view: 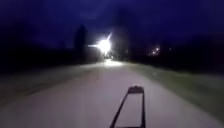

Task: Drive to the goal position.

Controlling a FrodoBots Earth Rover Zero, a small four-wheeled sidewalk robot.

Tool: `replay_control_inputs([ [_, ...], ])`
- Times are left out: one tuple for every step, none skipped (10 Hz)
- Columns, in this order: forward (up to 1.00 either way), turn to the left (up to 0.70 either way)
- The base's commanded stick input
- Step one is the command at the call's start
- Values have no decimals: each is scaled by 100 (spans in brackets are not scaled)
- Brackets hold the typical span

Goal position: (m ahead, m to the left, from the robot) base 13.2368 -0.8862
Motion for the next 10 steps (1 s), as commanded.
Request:
replay_control_inputs([
  [100,0],
  [100,0],
  [100,0],
  [100,0],
  [100,0],
  [100,0],
  [100,0],
  [100,0],
  [100,0],
  [100,0],
])
